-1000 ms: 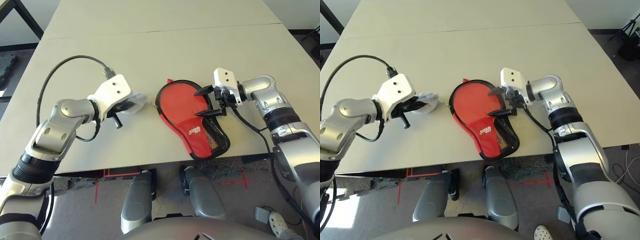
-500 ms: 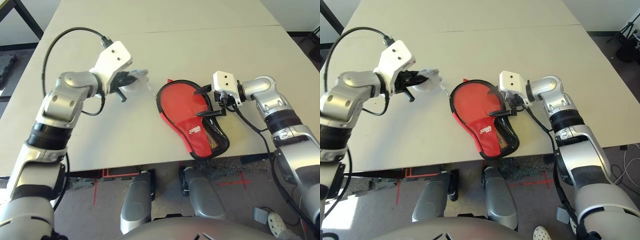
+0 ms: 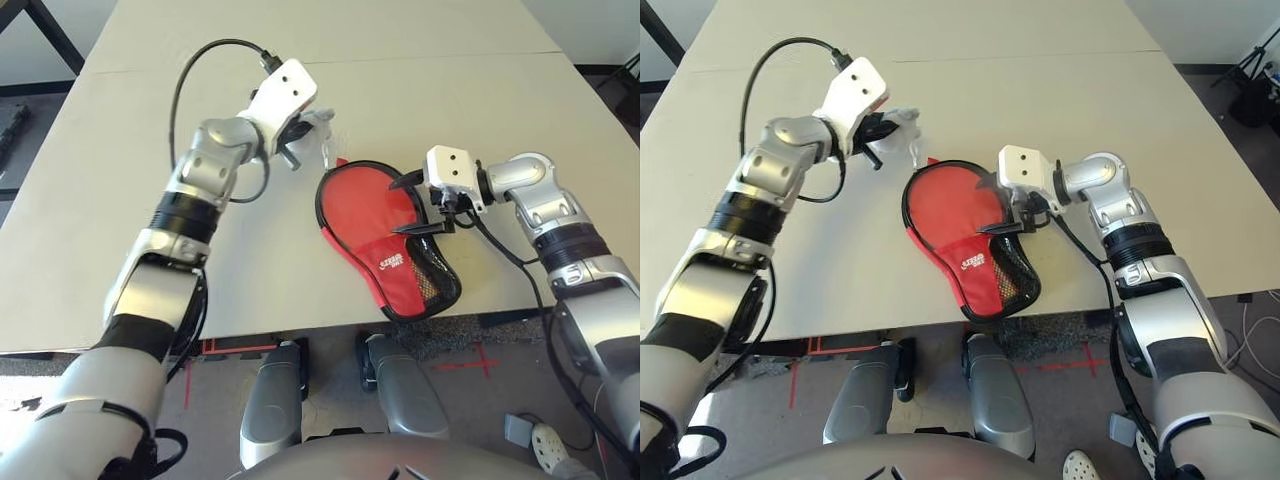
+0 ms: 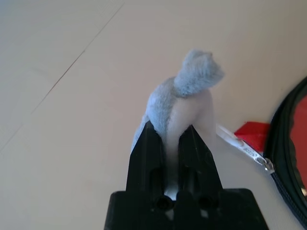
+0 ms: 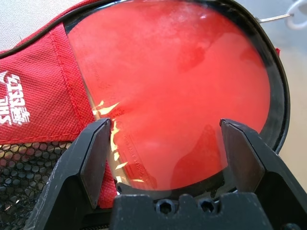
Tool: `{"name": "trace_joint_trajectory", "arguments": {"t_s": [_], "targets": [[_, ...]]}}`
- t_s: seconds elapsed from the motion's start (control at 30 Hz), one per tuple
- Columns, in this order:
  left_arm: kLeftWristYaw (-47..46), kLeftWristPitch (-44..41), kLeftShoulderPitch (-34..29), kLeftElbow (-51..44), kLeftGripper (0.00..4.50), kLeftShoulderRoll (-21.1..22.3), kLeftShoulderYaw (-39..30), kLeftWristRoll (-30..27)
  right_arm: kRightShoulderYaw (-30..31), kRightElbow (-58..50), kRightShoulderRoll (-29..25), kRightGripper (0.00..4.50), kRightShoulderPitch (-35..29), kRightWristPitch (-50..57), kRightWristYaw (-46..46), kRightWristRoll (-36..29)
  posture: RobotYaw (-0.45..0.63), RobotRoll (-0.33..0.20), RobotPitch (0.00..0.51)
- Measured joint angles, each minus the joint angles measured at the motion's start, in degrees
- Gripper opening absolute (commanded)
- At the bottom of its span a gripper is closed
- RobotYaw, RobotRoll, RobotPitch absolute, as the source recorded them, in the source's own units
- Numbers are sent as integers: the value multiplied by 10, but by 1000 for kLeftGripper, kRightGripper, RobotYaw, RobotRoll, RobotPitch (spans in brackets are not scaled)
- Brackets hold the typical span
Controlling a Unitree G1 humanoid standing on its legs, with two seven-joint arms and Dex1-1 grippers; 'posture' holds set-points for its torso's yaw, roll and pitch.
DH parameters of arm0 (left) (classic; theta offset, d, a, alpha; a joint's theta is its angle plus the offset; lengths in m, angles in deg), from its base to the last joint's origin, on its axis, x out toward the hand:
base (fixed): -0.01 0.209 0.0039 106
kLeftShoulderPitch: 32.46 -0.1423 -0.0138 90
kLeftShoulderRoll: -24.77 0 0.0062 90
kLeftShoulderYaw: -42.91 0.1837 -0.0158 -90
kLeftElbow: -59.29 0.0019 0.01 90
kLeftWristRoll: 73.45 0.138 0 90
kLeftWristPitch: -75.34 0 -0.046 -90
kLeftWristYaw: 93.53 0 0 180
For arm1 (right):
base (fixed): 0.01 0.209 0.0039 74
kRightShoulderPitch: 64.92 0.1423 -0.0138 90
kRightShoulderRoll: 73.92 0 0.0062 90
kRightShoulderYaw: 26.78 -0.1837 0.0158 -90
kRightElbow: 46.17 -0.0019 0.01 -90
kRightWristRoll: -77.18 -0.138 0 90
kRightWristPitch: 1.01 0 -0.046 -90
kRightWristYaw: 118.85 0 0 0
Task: Store the ping-pong paddle in its case and zip it.
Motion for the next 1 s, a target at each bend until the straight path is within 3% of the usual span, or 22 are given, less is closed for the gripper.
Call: {"name": "trace_joint_trajectory", "arguments": {"t_s": [0.33, 1.0], "targets": [[-77, 86, 91, 190, 68, -95, -26, 15, 0, -28, -8, 4500, -12, 16, -5, 0, 36, 0, 245], [-90, 134, 138, 259, 52, -252, -32, 38, 0, -54, -13, 4500, -23, 30, -8, 0, 4, 0, 242]]}}
